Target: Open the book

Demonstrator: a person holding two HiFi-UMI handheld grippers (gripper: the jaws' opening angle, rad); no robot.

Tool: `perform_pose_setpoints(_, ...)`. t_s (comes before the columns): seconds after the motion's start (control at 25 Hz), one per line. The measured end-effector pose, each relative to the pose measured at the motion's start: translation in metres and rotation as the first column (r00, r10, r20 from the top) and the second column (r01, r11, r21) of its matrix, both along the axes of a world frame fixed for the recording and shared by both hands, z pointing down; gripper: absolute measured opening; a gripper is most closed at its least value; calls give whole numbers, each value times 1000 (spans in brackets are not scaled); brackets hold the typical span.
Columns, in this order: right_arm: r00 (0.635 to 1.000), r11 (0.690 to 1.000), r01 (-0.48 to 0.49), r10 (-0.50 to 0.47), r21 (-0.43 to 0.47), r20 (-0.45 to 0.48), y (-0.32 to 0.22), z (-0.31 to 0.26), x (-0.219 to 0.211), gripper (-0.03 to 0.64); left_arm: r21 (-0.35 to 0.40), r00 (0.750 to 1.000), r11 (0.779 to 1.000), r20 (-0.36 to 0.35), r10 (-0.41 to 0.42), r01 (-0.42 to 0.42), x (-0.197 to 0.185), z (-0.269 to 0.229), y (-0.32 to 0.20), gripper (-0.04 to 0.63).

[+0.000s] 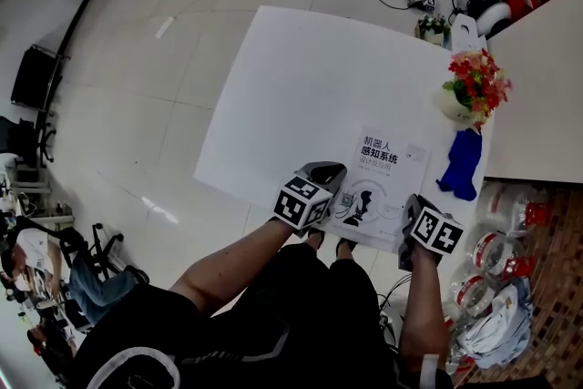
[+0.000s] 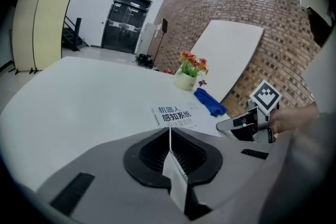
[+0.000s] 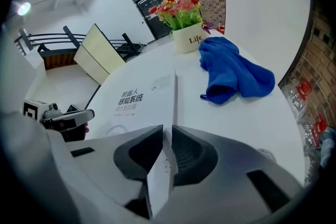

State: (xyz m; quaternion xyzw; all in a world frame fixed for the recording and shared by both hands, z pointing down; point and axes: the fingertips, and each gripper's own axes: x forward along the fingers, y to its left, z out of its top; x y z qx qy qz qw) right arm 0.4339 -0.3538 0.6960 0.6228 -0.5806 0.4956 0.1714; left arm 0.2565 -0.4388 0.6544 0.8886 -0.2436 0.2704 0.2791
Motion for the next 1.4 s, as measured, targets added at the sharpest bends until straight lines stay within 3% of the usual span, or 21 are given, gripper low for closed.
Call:
perform_pose_setpoints(0.44, 998, 997, -50, 47, 51, 45, -1, -20, 0, 25, 14, 1000, 1000, -25, -13, 14, 1, -14, 1, -2)
perform_pose_setpoints(0.64, 999, 995, -26, 22, 96, 43, -4, -42, -8, 18, 33, 999, 999, -29, -20, 21, -2, -26, 1, -2)
perform_pose_setpoints(0.84, 995, 985, 60, -73, 159, 75, -13, -81, -32, 14, 71, 998, 996, -52, -48, 51, -10, -48, 0, -2)
perform_pose_setpoints(1.0, 981, 970, 131, -156, 203, 113, -23, -108, -52, 14, 92, 991, 988, -64, -118, 124, -26, -65, -1, -2)
perform_pose_setpoints(1.24, 944, 919, 268, -310, 288, 112, -39, -136, -97, 14, 174, 975, 962, -110, -194, 211, -55, -111, -2, -2)
perform_pose_setpoints(1.4, 926, 898, 326, -366, 294, 91, -48, -146, -135, 14, 194, 961, 945, -135, -242, 265, -89, -129, -1, -2)
